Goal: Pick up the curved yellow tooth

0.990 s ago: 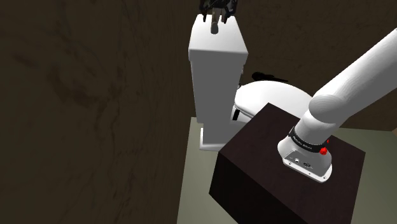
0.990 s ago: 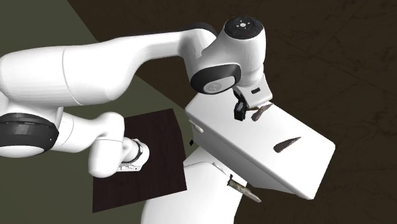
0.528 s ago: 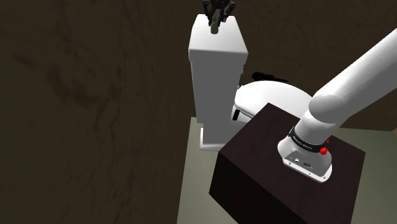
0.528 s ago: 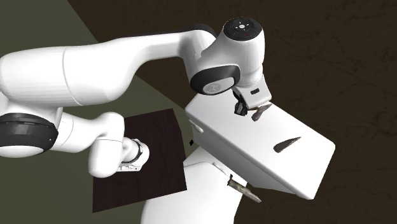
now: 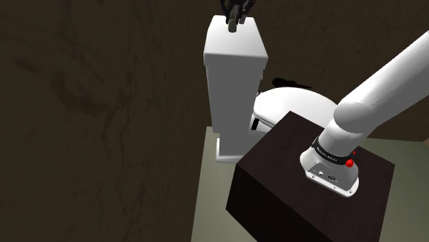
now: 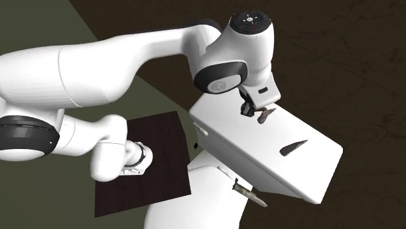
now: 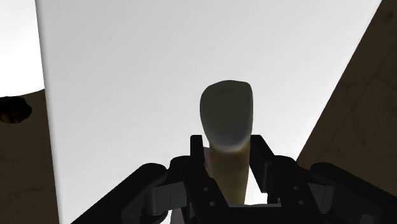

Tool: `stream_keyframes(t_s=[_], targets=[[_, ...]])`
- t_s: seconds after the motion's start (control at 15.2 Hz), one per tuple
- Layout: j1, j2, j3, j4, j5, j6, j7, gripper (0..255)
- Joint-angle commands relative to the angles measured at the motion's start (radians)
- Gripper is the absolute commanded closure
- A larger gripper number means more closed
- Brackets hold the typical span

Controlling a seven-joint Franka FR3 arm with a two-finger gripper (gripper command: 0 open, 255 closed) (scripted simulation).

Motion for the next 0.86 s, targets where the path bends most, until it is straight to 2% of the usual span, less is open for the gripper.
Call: stream_keyframes(t_s=[0.0,0.66,0.79], targets=[[0.000,0.002,0.001,0.028,0.000,-0.027,-0.001,255],[-0.001,0.025,0.001,0.187,0.000,-0.162,-0.011,255],[-0.001,0.026,0.001,0.190,0.000,-0.164,-0.011,255]])
